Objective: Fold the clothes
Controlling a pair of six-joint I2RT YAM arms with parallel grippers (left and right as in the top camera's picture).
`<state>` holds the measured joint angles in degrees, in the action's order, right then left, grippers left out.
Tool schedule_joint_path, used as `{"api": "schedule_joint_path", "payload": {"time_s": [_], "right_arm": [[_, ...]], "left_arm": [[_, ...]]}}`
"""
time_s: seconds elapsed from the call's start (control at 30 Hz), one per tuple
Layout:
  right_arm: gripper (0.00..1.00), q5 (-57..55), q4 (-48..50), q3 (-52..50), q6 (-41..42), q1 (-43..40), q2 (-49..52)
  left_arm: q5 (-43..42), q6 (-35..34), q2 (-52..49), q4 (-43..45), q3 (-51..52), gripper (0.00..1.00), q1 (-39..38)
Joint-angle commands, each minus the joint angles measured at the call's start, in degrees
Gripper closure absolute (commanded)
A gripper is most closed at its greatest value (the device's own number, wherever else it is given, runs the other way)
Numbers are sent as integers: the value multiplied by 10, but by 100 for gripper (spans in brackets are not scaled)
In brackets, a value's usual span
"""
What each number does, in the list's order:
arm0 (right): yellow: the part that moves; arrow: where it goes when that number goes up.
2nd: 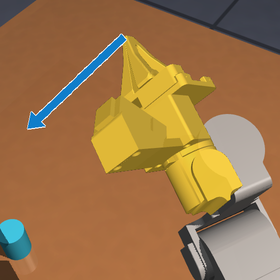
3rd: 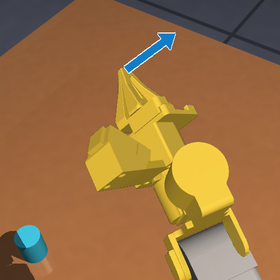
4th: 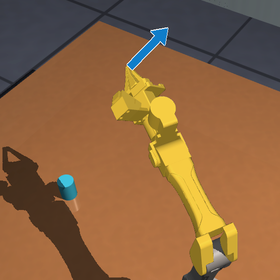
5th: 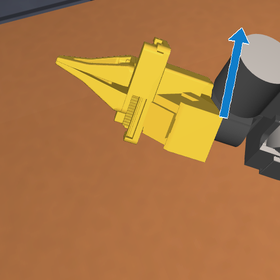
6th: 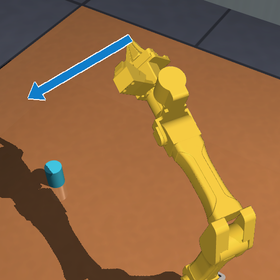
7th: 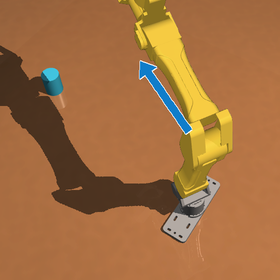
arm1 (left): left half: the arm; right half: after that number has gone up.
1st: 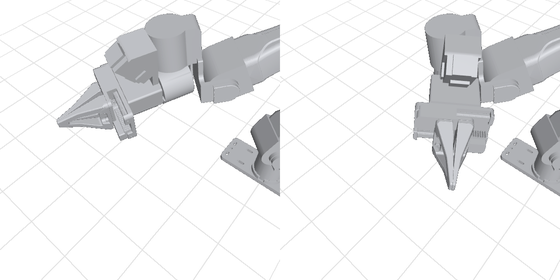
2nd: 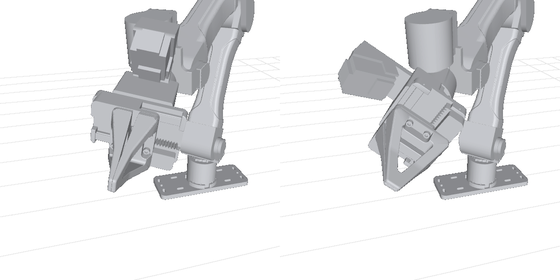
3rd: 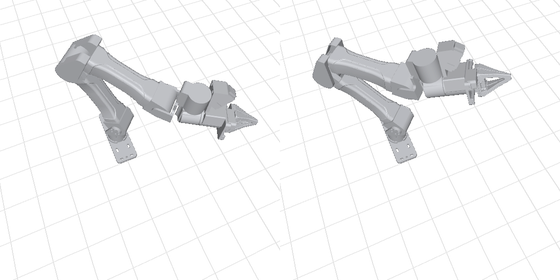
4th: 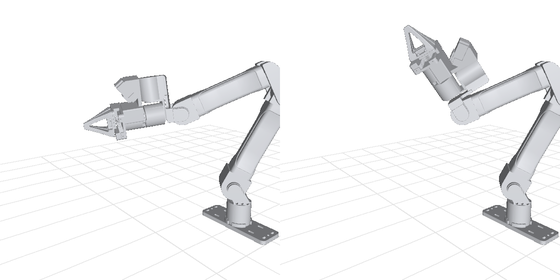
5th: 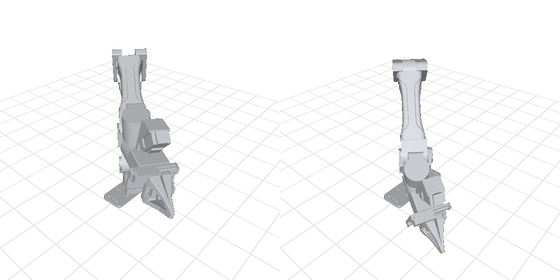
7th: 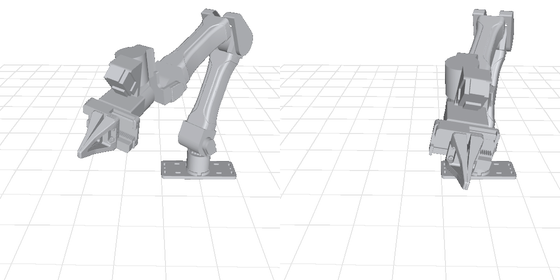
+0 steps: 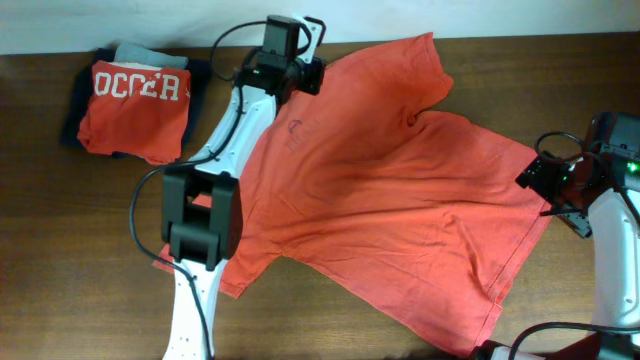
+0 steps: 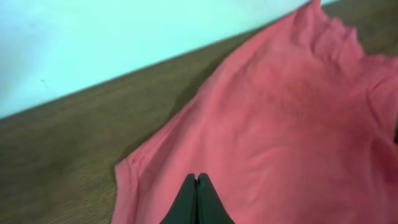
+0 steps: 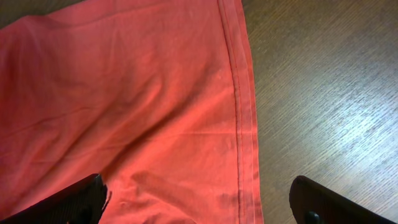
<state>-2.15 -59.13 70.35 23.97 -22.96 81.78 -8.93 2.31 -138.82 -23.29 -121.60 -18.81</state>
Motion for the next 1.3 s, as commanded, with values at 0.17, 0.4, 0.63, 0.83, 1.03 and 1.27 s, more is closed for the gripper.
{"api": "schedule_joint_path", "payload": {"time_s": [0.17, 0.4, 0.63, 0.83, 1.03, 1.27], "right_arm": [[1, -10, 0, 10, 3, -3, 1], [1, -10, 0, 10, 3, -3, 1], [1, -10, 0, 10, 3, -3, 1], [1, -10, 0, 10, 3, -3, 1], [1, -10, 0, 10, 3, -3, 1], [1, -10, 0, 10, 3, -3, 1]], "left_arm": [[58, 32, -54, 31, -3, 100, 2], [58, 41, -62, 37, -3, 100, 2], [75, 51, -85, 53, -3, 100, 2], [77, 52, -102, 66, -3, 100, 4], [77, 52, -103, 70, -3, 100, 7], [78, 52, -111, 75, -3, 100, 9]]}}
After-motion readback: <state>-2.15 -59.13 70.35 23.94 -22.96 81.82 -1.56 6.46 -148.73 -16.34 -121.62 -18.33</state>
